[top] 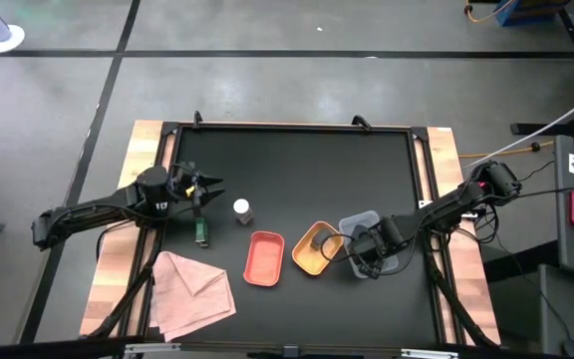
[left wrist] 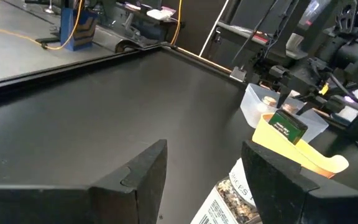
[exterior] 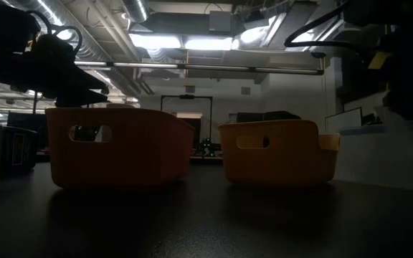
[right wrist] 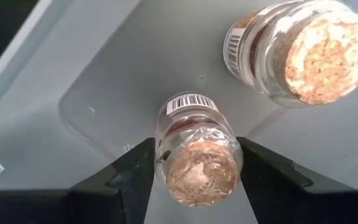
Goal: Sort spices by type
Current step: Put the brown spice bottle into the transparent bin, then put the white spice bottle into the orange bin
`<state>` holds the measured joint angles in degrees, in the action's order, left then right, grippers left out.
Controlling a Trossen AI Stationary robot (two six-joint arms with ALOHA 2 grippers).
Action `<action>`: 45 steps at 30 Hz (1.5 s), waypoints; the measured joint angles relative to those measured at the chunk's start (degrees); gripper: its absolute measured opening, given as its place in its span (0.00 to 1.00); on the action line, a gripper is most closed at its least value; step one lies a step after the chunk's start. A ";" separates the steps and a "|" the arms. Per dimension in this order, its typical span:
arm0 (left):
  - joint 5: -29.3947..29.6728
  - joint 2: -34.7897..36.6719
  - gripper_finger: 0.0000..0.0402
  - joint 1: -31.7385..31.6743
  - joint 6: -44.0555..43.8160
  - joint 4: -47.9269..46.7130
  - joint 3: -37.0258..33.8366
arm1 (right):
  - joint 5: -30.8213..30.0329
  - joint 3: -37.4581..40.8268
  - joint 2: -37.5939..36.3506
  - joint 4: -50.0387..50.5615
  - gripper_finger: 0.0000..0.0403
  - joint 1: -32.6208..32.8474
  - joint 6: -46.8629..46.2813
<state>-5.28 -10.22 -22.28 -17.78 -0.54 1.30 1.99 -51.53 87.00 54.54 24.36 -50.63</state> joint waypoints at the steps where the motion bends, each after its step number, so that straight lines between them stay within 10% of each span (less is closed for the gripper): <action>1: -0.02 0.00 0.49 0.00 -0.74 0.00 0.00 | 0.00 0.00 0.00 0.00 0.55 0.00 0.00; 36: -0.07 -0.02 0.49 0.00 -1.35 5.97 0.23 | 5.12 -3.68 -0.39 10.08 0.55 0.00 1.37; 45: -0.02 -0.49 0.49 0.02 1.08 -9.77 10.72 | 1.88 -8.85 -0.39 14.66 0.55 0.00 1.68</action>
<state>-5.31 -10.71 -22.27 -16.71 -10.31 12.02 3.86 -60.38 86.61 69.20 24.36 -48.95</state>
